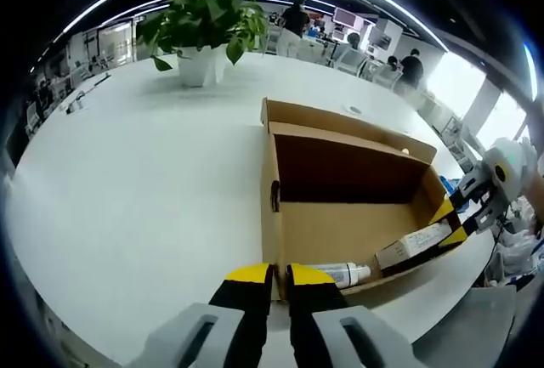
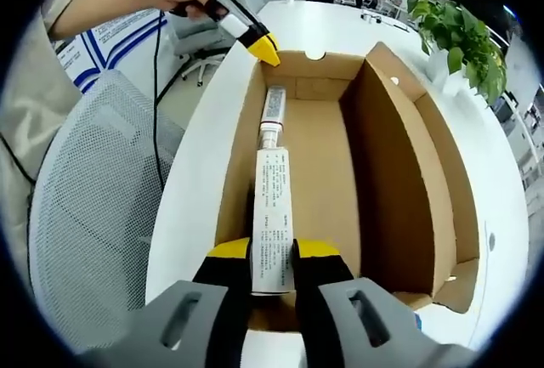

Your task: Operate the shoe box by opening the lid, removing the specified soft item, and placing it in the target area until the item is outside and the box remains undamaged.

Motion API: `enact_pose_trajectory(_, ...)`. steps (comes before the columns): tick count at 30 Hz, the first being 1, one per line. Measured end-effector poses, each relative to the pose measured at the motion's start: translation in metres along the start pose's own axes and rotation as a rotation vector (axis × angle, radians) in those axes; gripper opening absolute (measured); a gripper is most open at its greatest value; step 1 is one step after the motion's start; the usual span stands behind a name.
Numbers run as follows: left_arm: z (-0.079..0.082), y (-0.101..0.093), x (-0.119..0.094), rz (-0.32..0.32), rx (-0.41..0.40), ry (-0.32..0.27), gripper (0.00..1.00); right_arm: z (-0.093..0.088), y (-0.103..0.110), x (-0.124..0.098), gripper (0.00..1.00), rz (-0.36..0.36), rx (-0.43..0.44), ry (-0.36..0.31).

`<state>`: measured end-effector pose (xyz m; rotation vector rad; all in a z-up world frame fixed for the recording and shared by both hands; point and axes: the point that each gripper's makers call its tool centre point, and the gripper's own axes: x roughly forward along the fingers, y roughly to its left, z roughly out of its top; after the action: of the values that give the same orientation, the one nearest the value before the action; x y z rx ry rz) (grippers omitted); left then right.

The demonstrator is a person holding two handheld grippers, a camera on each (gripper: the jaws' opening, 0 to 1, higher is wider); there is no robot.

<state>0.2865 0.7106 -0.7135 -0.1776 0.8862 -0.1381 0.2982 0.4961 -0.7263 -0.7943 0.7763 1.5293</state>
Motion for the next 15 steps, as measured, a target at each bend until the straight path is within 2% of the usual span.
enact_pose_trajectory(3,0.000,0.000,0.000,0.000,0.003,0.002,0.06,0.011,-0.003,-0.011,0.15,-0.009,0.055,-0.041)
enact_pose_trajectory(12,0.000,0.000,0.000,0.000,0.008,0.014,0.07,0.037,-0.011,-0.047,0.15,-0.043,0.083,-0.143)
enact_pose_trajectory(15,0.000,-0.001,0.000,0.002,0.020,0.018,0.07,0.040,-0.012,-0.059,0.15,-0.057,0.074,-0.160)
